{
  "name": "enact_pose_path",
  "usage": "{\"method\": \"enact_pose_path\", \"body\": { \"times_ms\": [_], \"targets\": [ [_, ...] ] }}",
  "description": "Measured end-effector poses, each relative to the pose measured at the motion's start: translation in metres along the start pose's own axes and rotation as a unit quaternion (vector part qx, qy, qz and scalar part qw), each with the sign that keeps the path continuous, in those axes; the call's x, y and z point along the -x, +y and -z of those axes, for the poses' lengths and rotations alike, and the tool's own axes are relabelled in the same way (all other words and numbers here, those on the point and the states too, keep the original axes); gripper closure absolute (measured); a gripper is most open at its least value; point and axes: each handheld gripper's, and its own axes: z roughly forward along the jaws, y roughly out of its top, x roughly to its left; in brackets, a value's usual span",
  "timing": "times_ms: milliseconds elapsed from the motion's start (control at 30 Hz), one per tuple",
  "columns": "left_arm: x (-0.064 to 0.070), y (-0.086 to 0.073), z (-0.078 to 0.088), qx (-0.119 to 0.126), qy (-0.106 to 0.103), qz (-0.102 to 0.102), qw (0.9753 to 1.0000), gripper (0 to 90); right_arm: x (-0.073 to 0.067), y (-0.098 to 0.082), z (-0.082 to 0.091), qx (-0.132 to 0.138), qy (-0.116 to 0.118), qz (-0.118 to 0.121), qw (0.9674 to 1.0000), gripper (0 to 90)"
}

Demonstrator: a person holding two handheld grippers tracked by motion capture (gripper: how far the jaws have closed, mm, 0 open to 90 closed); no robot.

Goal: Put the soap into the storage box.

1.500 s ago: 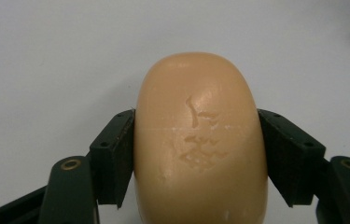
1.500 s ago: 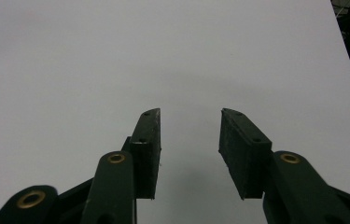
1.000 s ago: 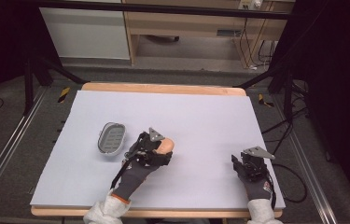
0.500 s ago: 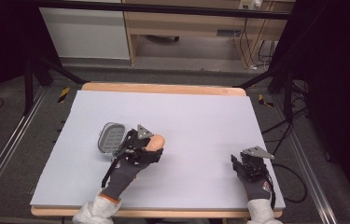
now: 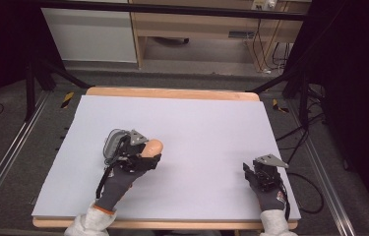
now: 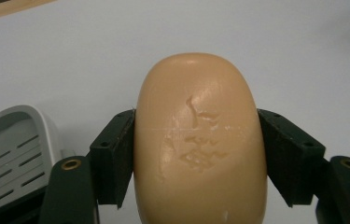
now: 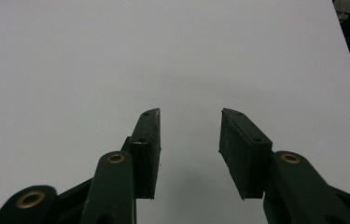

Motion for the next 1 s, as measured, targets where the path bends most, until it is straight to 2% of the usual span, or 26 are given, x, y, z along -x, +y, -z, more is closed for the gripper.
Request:
{"method": "enact_pose_path", "body": {
  "times_ms": [500,667,1000],
  "targets": [
    [-0.023,-0.005,0.016,0.011,0.016,0.016,0.9997,31.8,0.0,0.0,0.0,0.0,0.0,0.001,1.0,58.3],
    [-0.035,-0.008,0.024,0.013,0.025,0.019,0.9994,31.8,-0.001,0.0,0.0,0.0,0.001,0.0,1.0,58.3],
    [-0.056,-0.012,0.03,0.017,0.041,0.037,0.9983,31.8,-0.001,0.0,0.001,0.003,0.001,0.001,1.0,58.3]
  ]
}}
